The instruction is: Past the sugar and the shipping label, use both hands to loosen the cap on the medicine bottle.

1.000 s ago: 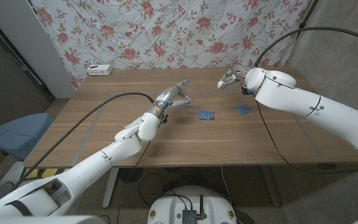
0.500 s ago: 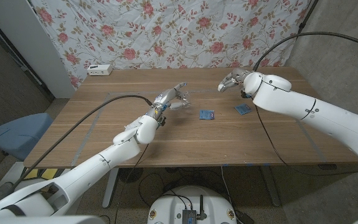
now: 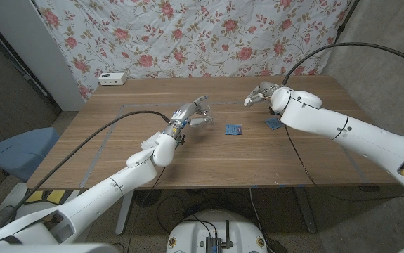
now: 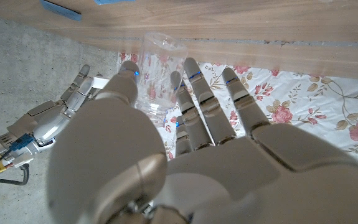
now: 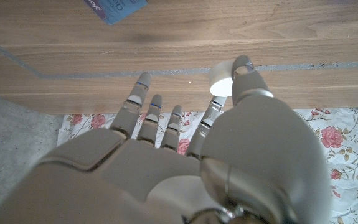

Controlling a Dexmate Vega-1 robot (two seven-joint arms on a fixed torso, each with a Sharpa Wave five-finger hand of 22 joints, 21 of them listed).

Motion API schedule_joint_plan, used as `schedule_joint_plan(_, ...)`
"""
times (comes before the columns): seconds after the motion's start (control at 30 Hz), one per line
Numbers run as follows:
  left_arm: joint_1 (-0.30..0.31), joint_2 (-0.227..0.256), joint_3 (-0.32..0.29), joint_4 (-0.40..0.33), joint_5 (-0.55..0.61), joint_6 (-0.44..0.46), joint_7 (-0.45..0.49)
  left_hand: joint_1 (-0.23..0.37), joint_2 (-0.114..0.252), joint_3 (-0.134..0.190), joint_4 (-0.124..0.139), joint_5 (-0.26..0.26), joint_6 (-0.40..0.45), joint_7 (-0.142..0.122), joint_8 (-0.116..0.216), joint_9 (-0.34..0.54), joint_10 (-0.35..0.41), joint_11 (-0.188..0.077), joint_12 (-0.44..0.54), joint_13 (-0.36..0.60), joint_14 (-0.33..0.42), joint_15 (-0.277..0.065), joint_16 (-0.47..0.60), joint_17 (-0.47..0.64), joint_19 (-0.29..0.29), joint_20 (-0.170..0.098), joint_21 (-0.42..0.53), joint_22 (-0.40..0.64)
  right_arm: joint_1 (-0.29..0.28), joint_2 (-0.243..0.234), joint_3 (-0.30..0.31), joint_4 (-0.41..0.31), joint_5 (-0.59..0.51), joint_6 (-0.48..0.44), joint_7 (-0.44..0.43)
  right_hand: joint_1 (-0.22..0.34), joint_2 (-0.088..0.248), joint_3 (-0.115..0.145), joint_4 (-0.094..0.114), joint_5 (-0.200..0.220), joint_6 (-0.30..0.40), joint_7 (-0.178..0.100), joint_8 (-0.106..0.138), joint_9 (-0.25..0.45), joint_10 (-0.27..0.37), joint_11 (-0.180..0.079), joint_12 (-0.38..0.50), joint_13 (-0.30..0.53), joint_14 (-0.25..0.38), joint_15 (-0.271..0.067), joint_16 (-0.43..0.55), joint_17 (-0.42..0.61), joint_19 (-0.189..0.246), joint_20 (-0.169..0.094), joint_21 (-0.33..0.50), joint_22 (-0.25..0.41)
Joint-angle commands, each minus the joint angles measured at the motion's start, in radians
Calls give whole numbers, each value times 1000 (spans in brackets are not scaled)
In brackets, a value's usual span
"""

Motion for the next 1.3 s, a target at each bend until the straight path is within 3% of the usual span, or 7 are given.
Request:
schedule_joint_plan(0.03, 6, -1, 6, 22, 20, -1, 37, 1, 10, -5, 0, 8, 3, -5, 5, 2, 36, -30, 7, 4, -3, -90, 5, 6, -4, -5, 2, 2, -5, 32, -20, 39, -16, -3, -19, -6, 1, 8, -3, -1, 59, 47, 8, 4, 8, -1, 3, 0, 6, -4, -3, 2, 9, -8, 2, 0)
schedule_joint_plan(0.67, 3, -11, 22, 55, 17, 9, 45, 2, 7, -15, -2, 8, 3, -22, 4, 2, 35, -30, 6, 3, -14, -92, 3, 6, -27, -5, -3, 2, -32, 44, -35, 92, -56, 49, -40, -21, -1, 8, -2, -2, 57, 44, 3, 3, 6, -4, 0, 0, 1, -14, -6, 4, 13, 1, 3, 0)
schedule_joint_plan(0.83, 2, -14, 26, 59, 17, 17, 46, 2, 1, -20, -3, 7, 3, -28, 4, 2, 37, -31, 6, 3, -19, -93, 2, 5, -40, -5, -5, 2, -37, 48, -42, 105, -73, 54, -41, -34, -5, 6, -1, -3, 56, 39, 0, 2, -3, -10, -6, 0, -18, -23, -15, 5, -17, -27, -7, 0)
schedule_joint_plan(1.3, 0, -9, 39, 63, 18, 28, 31, -2, -1, -28, -1, 9, 0, -30, 2, 1, 36, -30, 6, 2, -30, -93, 0, 6, -60, -3, -6, 2, -69, 64, -24, 134, -89, 69, -53, -51, -8, 3, 1, -3, 53, 32, -5, 2, -15, -16, -11, 0, -32, -23, -20, 7, -30, -34, -7, 0)
